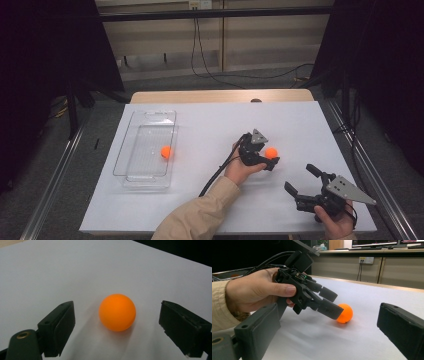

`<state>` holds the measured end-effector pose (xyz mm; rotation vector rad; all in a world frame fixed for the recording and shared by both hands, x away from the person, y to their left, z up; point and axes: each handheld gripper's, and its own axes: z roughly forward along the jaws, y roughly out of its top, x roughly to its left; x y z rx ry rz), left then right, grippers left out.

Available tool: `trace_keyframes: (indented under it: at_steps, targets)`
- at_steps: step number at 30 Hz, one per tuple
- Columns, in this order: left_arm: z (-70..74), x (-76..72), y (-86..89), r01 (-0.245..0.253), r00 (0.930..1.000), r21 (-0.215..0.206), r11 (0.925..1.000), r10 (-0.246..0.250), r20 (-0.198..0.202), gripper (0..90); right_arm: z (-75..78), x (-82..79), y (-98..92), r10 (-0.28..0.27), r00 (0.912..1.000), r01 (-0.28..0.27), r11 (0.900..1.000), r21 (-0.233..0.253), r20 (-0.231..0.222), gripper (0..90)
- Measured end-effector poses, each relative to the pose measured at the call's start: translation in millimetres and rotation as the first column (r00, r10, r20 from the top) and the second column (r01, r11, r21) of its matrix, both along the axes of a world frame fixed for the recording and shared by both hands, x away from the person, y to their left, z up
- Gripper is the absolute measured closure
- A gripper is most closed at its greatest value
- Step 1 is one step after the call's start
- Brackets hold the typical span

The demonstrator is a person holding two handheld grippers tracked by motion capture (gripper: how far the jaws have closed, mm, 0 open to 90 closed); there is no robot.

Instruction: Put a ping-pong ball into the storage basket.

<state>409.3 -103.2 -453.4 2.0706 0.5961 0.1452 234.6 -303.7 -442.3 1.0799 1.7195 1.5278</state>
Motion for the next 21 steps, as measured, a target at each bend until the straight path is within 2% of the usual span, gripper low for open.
trace_keyframes:
  at_steps: [8, 18, 21]
  targets:
    - [-1.4, 0.7, -2.6, 0.015, 0.9999, 0.006, 0.9999, -0.015, -0.009, 18.3, -0.2, 0.2, 0.0, 0.001, 1.0, -0.001, 1.0, -0.002, -0.001, 3.6]
    - [-4.5, 1.8, -7.9, 0.035, 0.9994, 0.021, 0.9992, -0.035, 0.004, 26.2, 0.1, -0.2, -0.1, -0.001, 1.0, 0.001, 1.0, 0.001, -0.001, 3.6]
    - [-5.6, 2.7, -9.3, 0.036, 0.9993, 0.037, 0.9987, -0.037, 0.01, 28.8, -0.1, -0.1, -0.4, -0.002, 1.0, 0.002, 1.0, 0.0, -0.001, 3.6]
